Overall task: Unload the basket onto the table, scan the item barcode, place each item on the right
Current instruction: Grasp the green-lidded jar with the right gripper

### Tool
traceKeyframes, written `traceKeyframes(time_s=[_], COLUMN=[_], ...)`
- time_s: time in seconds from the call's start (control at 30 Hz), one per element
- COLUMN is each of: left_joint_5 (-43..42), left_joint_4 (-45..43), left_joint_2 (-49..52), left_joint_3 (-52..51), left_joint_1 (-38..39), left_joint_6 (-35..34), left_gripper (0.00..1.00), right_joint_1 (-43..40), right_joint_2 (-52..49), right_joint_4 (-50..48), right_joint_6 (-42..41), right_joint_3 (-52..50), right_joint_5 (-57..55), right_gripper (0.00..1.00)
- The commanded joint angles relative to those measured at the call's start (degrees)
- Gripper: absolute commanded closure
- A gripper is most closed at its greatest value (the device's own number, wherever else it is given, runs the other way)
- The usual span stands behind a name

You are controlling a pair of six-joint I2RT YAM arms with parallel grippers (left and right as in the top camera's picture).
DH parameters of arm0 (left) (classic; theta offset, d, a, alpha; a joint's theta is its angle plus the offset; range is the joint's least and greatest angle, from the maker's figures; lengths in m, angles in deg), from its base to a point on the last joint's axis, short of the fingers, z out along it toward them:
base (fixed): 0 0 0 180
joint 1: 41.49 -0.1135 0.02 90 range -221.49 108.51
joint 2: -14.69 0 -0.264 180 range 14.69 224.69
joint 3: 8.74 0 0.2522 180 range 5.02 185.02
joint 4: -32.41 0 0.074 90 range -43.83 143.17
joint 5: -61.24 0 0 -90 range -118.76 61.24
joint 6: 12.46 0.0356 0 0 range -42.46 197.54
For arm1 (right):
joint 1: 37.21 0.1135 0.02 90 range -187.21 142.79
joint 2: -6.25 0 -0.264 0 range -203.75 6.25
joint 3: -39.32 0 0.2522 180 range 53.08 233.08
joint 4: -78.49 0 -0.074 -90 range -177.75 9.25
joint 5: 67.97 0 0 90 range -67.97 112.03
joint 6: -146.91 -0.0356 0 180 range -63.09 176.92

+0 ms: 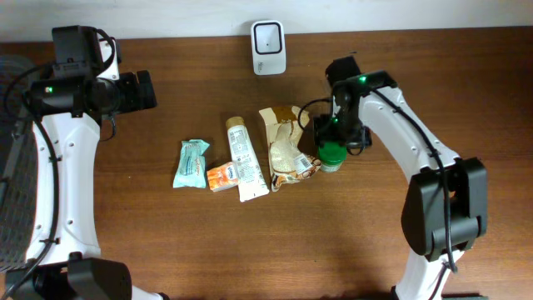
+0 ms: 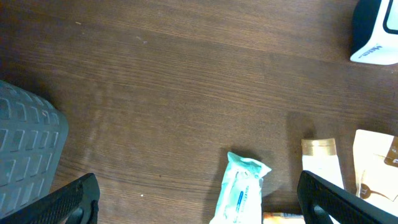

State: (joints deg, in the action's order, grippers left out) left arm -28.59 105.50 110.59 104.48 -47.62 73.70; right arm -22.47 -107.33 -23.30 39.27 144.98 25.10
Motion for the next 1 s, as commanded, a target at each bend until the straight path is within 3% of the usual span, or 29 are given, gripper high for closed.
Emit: traceKeyframes(time_s=[0.0,0.17,0.23,0.3,0.37,0.47,0.53,0.6,0.63,0.67,0.7,0.77,0.83,0.9,0.97], left_joint_5=[-0.42,-0.42,-0.42,-0.42,-0.42,-0.42,-0.42,-0.42,-0.42,-0.42,-0.42,-0.42,-0.42,-0.42,-0.42], left_joint_4=[0.07,0.07,0.07,0.07,0.07,0.07,0.07,0.07,0.07,0.07,0.07,0.07,0.07,0.07,0.07], left_joint_2=[-0.24,-0.24,-0.24,-0.24,-0.24,-0.24,-0.24,-0.24,-0.24,-0.24,-0.24,-0.24,-0.24,-0.24,-0.24], left_joint_3=[0.22,0.22,0.22,0.22,0.22,0.22,0.22,0.22,0.22,0.22,0.22,0.22,0.22,0.22,0.22], left_joint_1=[-0.09,-0.09,-0.09,-0.04,-0.04,-0.04,-0.04,-0.04,-0.04,-0.04,-0.04,-0.04,-0.04,-0.04,-0.04], left_joint_6=[1.11,1.11,1.11,1.11,1.11,1.11,1.11,1.11,1.11,1.11,1.11,1.11,1.11,1.11,1.11], left_gripper=[0.01,0.01,0.01,0.01,0.01,0.01,0.01,0.01,0.01,0.01,0.01,0.01,0.01,0.01,0.01], right_joint_1=[0.31,0.17,0.17,0.20,0.20,0.17,0.17,0.13,-0.09,-0.37,-0.92,-1.31,-1.31,-1.25,-1.27], right_joint_2=[-0.59,-0.59,-0.59,-0.57,-0.57,-0.57,-0.57,-0.57,-0.57,-0.57,-0.57,-0.57,-0.70,-0.70,-0.70], right_joint_4=[-0.61,1.55,1.81,1.53,1.62,-1.20,-4.37,-6.29,-5.97,-4.61,-0.98,3.23,3.74,3.58,-2.43], right_joint_6=[-4.33,-3.02,3.72,17.25,27.91,43.54,60.67,63.65,58.93,51.15,41.16,24.00,15.10,-7.23,-14.91], right_joint_3=[-2.67,-3.08,-3.08,-3.08,-3.08,-3.08,-3.08,-3.08,-2.78,-1.18,2.69,8.87,7.96,3.43,-2.97], right_joint_5=[-3.17,-2.45,-2.45,-2.47,-2.32,-2.51,-2.97,-6.75,-6.49,-5.73,-1.18,7.78,11.10,2.86,-1.44], right_gripper=[0.19,0.19,0.21,0.40,0.47,0.46,0.46,0.50,0.49,0.19,0.06,0.02,0.02,0.02,0.00])
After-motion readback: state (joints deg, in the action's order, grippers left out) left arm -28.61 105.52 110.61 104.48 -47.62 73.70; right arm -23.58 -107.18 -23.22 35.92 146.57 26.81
